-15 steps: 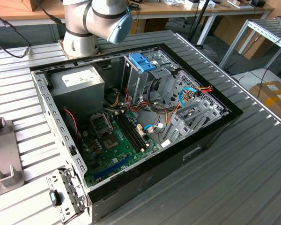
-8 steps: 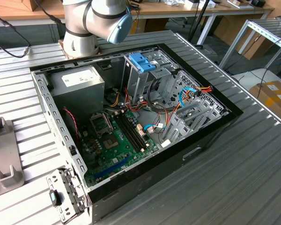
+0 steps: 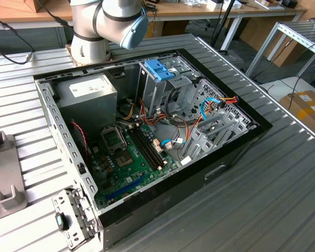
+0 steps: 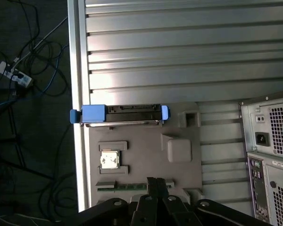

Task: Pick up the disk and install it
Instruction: 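Reach for the disk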

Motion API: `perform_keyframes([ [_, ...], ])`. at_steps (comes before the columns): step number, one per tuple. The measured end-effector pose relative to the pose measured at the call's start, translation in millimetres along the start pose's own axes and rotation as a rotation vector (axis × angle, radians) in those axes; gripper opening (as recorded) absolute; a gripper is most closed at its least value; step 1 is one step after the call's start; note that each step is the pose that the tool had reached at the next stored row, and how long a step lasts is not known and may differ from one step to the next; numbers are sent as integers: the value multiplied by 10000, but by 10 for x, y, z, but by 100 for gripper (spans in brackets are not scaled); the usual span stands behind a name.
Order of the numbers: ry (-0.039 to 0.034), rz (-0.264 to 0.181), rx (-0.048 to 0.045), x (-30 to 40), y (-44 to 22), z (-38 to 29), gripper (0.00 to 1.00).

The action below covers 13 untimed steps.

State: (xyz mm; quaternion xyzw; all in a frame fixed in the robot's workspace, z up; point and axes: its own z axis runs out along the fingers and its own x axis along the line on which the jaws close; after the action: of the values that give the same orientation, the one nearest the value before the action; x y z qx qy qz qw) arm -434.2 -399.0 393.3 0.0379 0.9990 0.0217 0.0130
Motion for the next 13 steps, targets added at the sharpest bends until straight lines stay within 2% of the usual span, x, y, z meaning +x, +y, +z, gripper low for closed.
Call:
perform_keyframes([
  [13, 0, 0, 0, 106, -9, 18, 10],
])
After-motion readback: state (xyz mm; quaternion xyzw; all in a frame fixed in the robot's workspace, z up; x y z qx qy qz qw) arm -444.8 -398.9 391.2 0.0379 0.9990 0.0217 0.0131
